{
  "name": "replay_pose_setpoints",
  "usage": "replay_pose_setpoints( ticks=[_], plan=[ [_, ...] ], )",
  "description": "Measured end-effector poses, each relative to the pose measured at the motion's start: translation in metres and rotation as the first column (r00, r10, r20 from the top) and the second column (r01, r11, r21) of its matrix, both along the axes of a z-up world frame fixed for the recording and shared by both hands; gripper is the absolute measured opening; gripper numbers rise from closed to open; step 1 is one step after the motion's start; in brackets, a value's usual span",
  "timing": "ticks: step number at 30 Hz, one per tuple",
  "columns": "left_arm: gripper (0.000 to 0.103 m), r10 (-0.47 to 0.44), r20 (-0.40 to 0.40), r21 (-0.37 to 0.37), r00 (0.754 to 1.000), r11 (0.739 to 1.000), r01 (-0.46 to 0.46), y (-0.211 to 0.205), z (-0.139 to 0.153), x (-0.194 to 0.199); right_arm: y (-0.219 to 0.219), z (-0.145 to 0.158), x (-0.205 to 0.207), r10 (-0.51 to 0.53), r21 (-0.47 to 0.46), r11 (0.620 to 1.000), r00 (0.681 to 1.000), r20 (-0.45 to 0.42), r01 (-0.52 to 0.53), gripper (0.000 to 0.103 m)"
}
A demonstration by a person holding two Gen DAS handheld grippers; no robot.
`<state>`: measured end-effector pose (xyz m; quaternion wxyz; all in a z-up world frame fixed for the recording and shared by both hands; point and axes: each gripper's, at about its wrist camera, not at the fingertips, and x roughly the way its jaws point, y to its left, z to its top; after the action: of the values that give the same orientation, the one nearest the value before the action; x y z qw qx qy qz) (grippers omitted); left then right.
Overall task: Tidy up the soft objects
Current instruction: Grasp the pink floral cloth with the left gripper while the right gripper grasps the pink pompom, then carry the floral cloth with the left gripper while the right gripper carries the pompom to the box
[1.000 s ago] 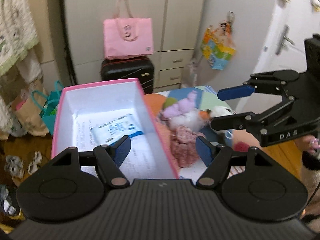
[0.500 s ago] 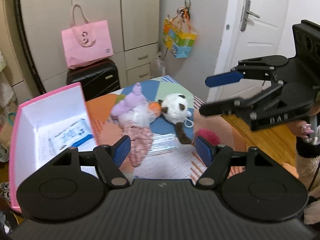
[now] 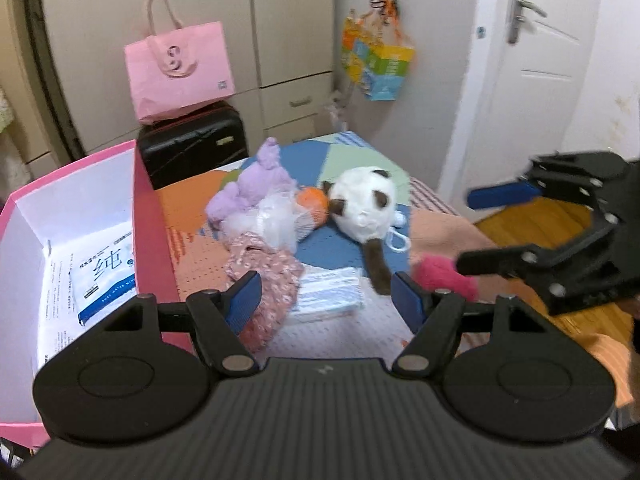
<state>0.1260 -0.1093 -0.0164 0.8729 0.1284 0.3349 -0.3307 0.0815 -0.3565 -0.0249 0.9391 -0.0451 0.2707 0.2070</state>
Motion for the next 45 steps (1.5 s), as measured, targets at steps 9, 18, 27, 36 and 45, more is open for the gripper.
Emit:
replay_pose_setpoints(
  ticks=[9, 18, 27, 36, 45],
  plan=[
    [0.063, 0.111, 0.084, 0.001, 0.990, 0.994, -0.112, -0.011, -0.024, 0.029, -0.018, -0.056, -0.004, -0.025, -0.016, 1.000, 0.999, 0.042, 0.025, 0.065],
    [0.058, 0.243, 0.108, 0.059, 0.964, 0.966, -0.250, -0.022, -0.060, 0.049, -0.020, -0.073, 0.008, -0.050, 0.066, 0.996, 0.997, -0.052, 0.053, 0.065],
    [0.058, 0.300, 0.005, -0.011, 0.954, 0.954, -0.300, -0.015, -0.077, 0.056, -0.014, -0.086, 0.007, -0.064, 0.089, 0.993, 0.992, -0.106, 0.074, 0.065],
    [0.022, 0.311, -0.025, -0.091, 0.950, 0.946, -0.312, -0.011, -0.080, 0.051, -0.015, -0.091, 0.003, -0.093, 0.146, 0.984, 0.993, -0.073, 0.103, 0.054],
    [0.018, 0.331, 0.034, -0.178, 0.943, 0.931, -0.320, 0.002, -0.066, 0.031, -0.011, -0.088, -0.002, -0.117, 0.148, 0.981, 0.992, -0.042, 0.122, 0.054]
  ],
)
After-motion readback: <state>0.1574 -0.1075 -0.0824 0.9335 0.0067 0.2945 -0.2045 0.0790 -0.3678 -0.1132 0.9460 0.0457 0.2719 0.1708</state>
